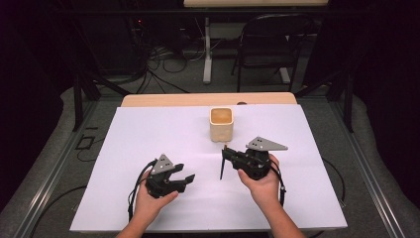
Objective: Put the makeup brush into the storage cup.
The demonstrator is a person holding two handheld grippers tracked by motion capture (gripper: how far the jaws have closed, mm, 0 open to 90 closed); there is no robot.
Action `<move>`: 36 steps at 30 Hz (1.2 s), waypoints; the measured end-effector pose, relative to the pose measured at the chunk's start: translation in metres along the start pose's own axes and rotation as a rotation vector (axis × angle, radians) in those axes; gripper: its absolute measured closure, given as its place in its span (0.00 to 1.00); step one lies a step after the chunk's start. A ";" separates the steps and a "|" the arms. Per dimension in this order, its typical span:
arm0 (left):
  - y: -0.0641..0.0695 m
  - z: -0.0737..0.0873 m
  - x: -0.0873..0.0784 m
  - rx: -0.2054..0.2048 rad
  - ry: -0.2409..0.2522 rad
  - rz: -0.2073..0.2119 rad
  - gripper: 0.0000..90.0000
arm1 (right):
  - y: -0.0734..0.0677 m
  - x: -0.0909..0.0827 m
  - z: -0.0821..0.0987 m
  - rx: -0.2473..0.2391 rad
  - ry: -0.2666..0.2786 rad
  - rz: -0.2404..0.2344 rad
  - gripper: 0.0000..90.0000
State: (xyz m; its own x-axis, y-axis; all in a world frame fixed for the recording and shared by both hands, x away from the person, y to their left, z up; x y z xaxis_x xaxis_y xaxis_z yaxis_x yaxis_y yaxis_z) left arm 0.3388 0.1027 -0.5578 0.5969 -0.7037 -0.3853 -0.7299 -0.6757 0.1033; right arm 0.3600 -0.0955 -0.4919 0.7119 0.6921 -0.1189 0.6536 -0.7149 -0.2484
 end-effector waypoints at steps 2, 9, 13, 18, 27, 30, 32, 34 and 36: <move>0.000 0.001 0.000 0.002 -0.007 -0.001 0.46 | 0.000 0.001 -0.001 -0.008 0.003 0.001 0.93; 0.000 0.004 -0.001 -0.005 -0.001 0.002 0.44 | 0.000 0.000 -0.009 -0.027 -0.002 0.013 0.93; -0.002 0.004 -0.001 0.002 0.014 -0.010 0.44 | 0.001 0.000 -0.013 -0.043 -0.006 0.017 0.93; -0.009 0.006 -0.002 0.023 0.015 -0.040 0.44 | 0.001 0.001 -0.017 -0.044 -0.017 0.017 0.93; -0.010 0.006 -0.004 -0.006 0.019 -0.041 0.44 | 0.004 0.004 -0.026 -0.049 0.000 0.033 0.93; -0.010 0.007 -0.003 -0.024 0.015 -0.035 0.44 | 0.005 0.005 -0.029 -0.055 -0.007 0.034 0.93; -0.009 0.007 -0.003 -0.031 0.018 -0.029 0.43 | 0.006 0.006 -0.030 -0.061 -0.007 0.038 0.93; -0.009 0.008 -0.002 -0.036 0.017 -0.031 0.42 | 0.007 0.007 -0.032 -0.059 -0.006 0.041 0.93; -0.010 0.008 -0.002 -0.037 0.017 -0.026 0.41 | 0.008 0.008 -0.034 -0.064 -0.004 0.043 0.93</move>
Point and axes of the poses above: each handheld gripper's, and its own axes: x roughly forward along the jaws, z roughly out of its underside, y roughly to its right, the point moved 7 cm from there along x, roughly forward along the jaws, and after that the axes turned 13 degrees about y, right-handed, at the moved point
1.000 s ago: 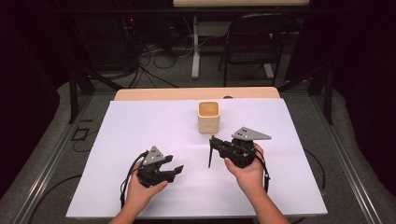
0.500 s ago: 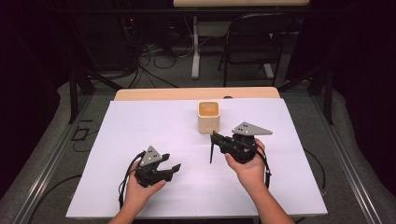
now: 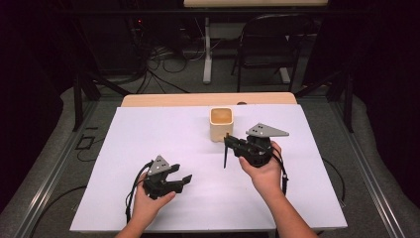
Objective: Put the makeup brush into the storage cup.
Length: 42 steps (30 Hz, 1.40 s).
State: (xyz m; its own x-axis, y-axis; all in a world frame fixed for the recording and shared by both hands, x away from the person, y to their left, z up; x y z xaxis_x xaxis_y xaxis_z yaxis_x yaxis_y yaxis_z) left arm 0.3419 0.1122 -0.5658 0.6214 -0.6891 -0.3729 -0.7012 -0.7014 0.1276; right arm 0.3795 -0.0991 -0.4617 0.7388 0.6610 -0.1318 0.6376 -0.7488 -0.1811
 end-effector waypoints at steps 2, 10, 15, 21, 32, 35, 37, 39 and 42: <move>0.000 0.001 0.000 0.001 -0.002 0.000 0.40 | 0.001 0.002 -0.002 -0.008 -0.001 0.005 0.93; -0.002 0.001 0.000 -0.008 -0.004 -0.013 0.39 | 0.008 0.005 -0.005 -0.013 -0.007 0.017 0.93; -0.003 0.001 0.000 -0.010 -0.002 -0.014 0.39 | 0.012 0.006 -0.010 -0.010 -0.007 0.028 0.93; -0.002 0.002 0.000 -0.006 -0.007 -0.014 0.39 | 0.016 0.007 -0.016 -0.012 0.000 0.033 0.93; -0.003 0.002 0.000 -0.003 -0.008 -0.017 0.39 | 0.015 0.014 -0.028 -0.034 0.004 0.028 0.93; -0.003 0.002 0.000 -0.004 -0.007 -0.018 0.39 | 0.015 0.016 -0.033 -0.039 0.007 0.027 0.93; -0.003 0.002 0.000 -0.002 -0.005 -0.018 0.39 | 0.015 0.017 -0.035 -0.042 0.008 0.025 0.93; -0.004 0.002 0.000 -0.002 -0.006 -0.019 0.39 | 0.017 0.019 -0.036 -0.034 0.008 0.027 0.93; -0.004 0.002 0.000 -0.002 -0.006 -0.021 0.39 | 0.021 0.020 -0.036 -0.026 0.009 0.036 0.93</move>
Point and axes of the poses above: each handheld gripper's, and its own axes: x roughly forward along the jaws, z roughly out of its underside, y roughly to its right, the point moved 7 cm from there along x, roughly forward along the jaws, and after that the axes turned 13 degrees about y, right-handed, at the moved point
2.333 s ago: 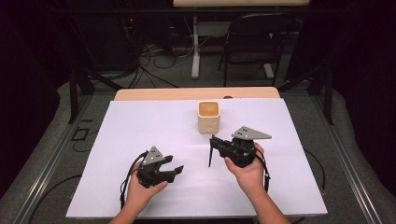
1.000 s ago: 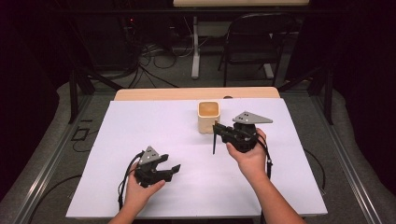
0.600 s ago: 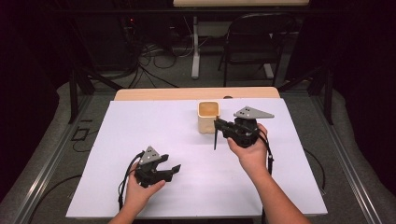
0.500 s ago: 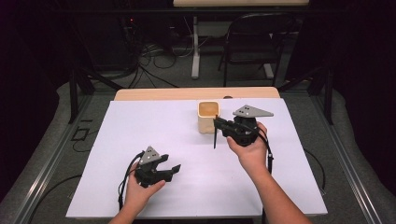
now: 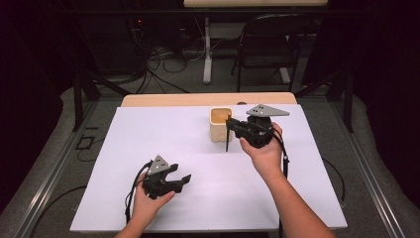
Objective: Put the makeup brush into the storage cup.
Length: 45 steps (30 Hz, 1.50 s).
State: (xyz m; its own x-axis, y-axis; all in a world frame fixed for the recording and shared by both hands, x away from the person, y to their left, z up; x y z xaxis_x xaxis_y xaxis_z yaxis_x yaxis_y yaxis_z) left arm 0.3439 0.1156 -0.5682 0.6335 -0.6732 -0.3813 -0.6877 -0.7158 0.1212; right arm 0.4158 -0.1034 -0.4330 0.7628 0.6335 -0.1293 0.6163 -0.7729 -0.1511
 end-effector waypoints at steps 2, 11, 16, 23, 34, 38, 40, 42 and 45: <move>0.000 0.000 0.000 0.001 0.000 -0.001 0.39 | 0.003 0.000 -0.001 0.012 0.005 0.006 0.93; 0.000 0.000 0.000 -0.003 0.002 -0.003 0.39 | 0.009 -0.002 -0.016 0.005 0.035 0.017 0.93; -0.001 0.000 0.000 -0.002 0.003 -0.005 0.39 | 0.010 -0.001 -0.026 -0.007 0.049 0.020 0.93; -0.001 0.000 -0.001 -0.001 0.003 -0.006 0.39 | 0.012 0.002 -0.031 -0.009 0.046 0.025 0.93; -0.001 0.000 0.000 0.000 0.002 -0.008 0.39 | 0.010 0.012 -0.034 -0.022 0.041 0.025 0.93; -0.001 0.000 0.000 -0.003 0.006 -0.009 0.39 | 0.011 0.016 -0.034 -0.015 0.047 0.029 0.93; -0.001 0.000 0.000 -0.004 0.005 -0.008 0.39 | 0.011 0.016 -0.035 -0.010 0.049 0.029 0.93; -0.001 0.000 0.000 -0.004 0.007 -0.006 0.39 | 0.012 0.017 -0.036 -0.011 0.051 0.031 0.93; -0.001 0.000 0.000 -0.005 0.008 -0.006 0.39 | 0.012 0.019 -0.039 -0.017 0.054 0.034 0.93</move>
Point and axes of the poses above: each handheld gripper's, and its own axes: x roughly forward along the jaws, z roughly out of its underside, y roughly to its right, the point moved 7 cm from there along x, roughly forward along the jaws, and after that the axes turned 13 degrees about y, right-handed, at the moved point
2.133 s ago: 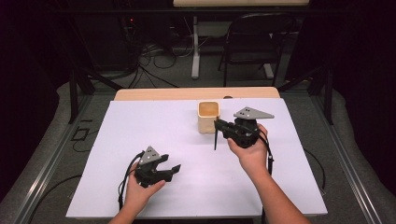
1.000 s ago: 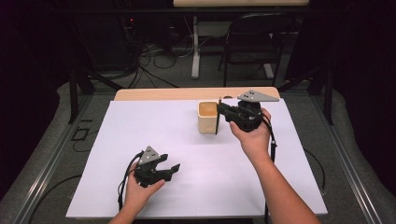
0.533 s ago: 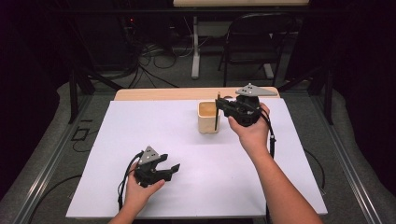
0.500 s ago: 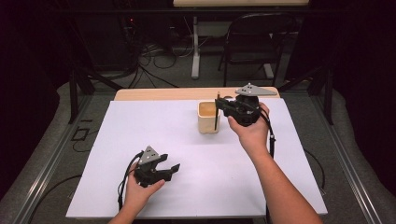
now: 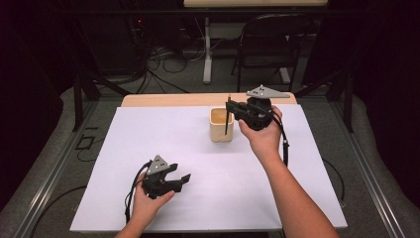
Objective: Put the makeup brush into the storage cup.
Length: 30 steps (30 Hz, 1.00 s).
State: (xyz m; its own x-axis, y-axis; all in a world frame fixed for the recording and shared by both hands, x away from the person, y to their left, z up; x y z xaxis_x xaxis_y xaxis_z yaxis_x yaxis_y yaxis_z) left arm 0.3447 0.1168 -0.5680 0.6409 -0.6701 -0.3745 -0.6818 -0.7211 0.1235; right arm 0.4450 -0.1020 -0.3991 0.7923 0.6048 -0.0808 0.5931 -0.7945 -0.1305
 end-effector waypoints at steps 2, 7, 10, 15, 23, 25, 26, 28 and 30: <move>0.000 0.000 0.000 0.002 -0.001 0.001 0.39 | 0.000 0.001 -0.001 -0.001 0.000 0.003 0.93; 0.000 0.001 0.000 0.002 -0.004 -0.003 0.39 | 0.001 0.003 -0.003 -0.004 0.008 0.005 0.93; 0.000 0.001 0.001 0.000 -0.004 0.000 0.39 | 0.002 0.002 -0.002 -0.004 0.001 0.011 0.93; 0.000 0.001 0.001 -0.001 -0.006 0.001 0.39 | 0.002 0.002 -0.003 -0.008 0.001 0.011 0.93; 0.000 0.002 0.002 -0.007 -0.008 0.003 0.39 | 0.002 0.006 0.000 -0.027 -0.005 0.011 0.93; 0.001 0.002 0.002 -0.009 -0.008 0.004 0.39 | 0.002 0.007 0.001 -0.029 -0.009 0.013 0.93; 0.000 0.003 0.002 -0.006 -0.009 0.004 0.39 | 0.002 0.008 0.002 -0.032 -0.014 0.012 0.93; 0.001 0.003 0.002 -0.003 -0.012 0.004 0.39 | 0.002 0.008 0.003 -0.030 -0.016 0.013 0.93; 0.001 0.003 0.002 -0.002 -0.011 0.004 0.39 | 0.002 0.010 0.003 -0.030 -0.010 0.014 0.93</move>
State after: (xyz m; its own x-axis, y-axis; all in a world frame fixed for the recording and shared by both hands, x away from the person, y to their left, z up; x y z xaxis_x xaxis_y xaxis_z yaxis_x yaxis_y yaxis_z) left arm 0.3445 0.1155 -0.5715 0.6345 -0.6708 -0.3839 -0.6835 -0.7189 0.1263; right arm 0.4533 -0.0974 -0.4027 0.7994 0.5936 -0.0925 0.5857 -0.8043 -0.0998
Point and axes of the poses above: each handheld gripper's, and its own axes: x roughly forward along the jaws, z roughly out of its underside, y roughly to its right, the point moved 7 cm from there along x, roughly forward along the jaws, and after that the axes turned 13 degrees about y, right-handed, at the moved point
